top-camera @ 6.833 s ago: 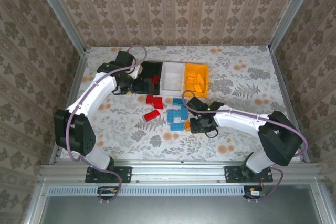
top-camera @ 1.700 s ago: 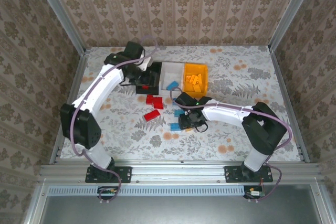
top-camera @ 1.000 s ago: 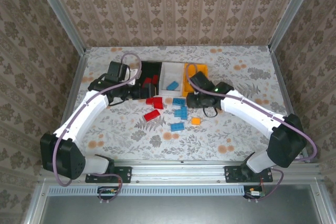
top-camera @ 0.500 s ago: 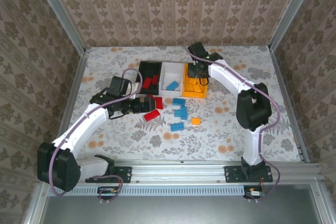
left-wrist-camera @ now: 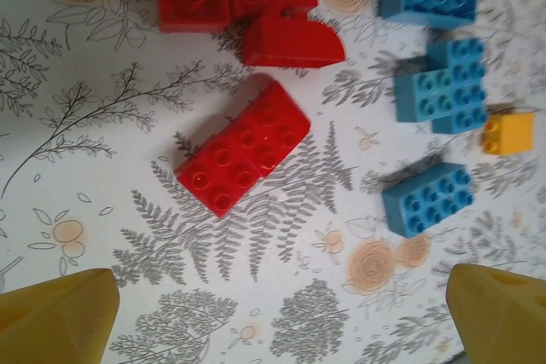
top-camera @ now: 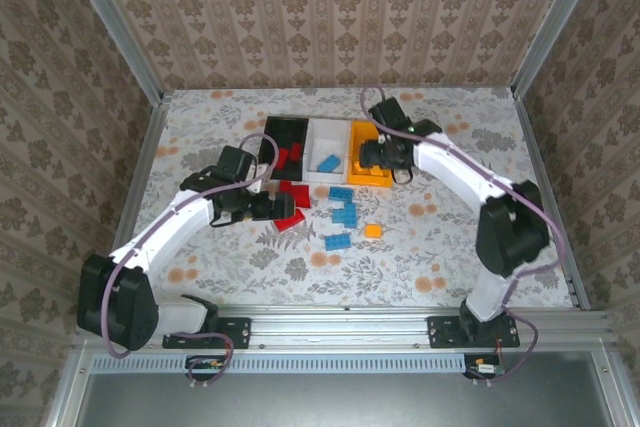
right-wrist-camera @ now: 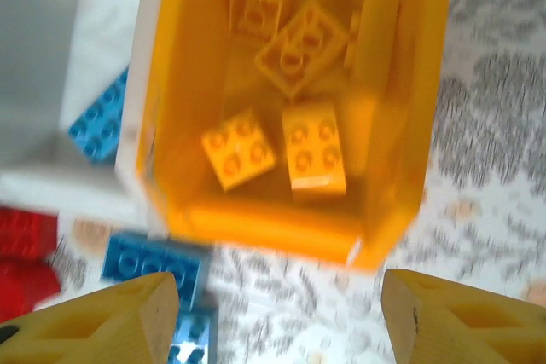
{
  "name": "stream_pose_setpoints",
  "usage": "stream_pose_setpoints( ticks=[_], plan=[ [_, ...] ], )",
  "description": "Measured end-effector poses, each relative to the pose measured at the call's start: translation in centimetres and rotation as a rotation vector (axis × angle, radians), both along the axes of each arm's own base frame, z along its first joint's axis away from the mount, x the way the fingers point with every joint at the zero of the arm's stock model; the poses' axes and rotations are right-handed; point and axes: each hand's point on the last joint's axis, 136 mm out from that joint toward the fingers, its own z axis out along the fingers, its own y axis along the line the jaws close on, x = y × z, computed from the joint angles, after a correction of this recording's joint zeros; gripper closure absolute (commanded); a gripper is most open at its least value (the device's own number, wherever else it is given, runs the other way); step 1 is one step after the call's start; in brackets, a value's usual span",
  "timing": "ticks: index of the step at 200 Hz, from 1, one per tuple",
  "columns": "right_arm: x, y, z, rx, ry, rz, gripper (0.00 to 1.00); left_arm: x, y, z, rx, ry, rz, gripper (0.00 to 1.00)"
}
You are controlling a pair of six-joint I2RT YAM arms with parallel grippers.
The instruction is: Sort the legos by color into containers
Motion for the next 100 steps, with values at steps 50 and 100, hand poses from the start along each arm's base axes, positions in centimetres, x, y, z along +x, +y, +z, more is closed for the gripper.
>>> stream_pose_setpoints(
  ticks=[50, 100],
  plan=[
    [-10.0, 1.0, -4.4, 0.039, 0.118, 0.051, 0.33, -0.5, -1.1, -4.0, 0.127, 0.085, -0.107, 0.05],
    [-11.4, 0.4, -6.2, 0.066, 0.15, 0.005, 0.33, 2.4, -3.3, -4.9, 0.185, 0.071, -0.161, 0.05]
  ],
)
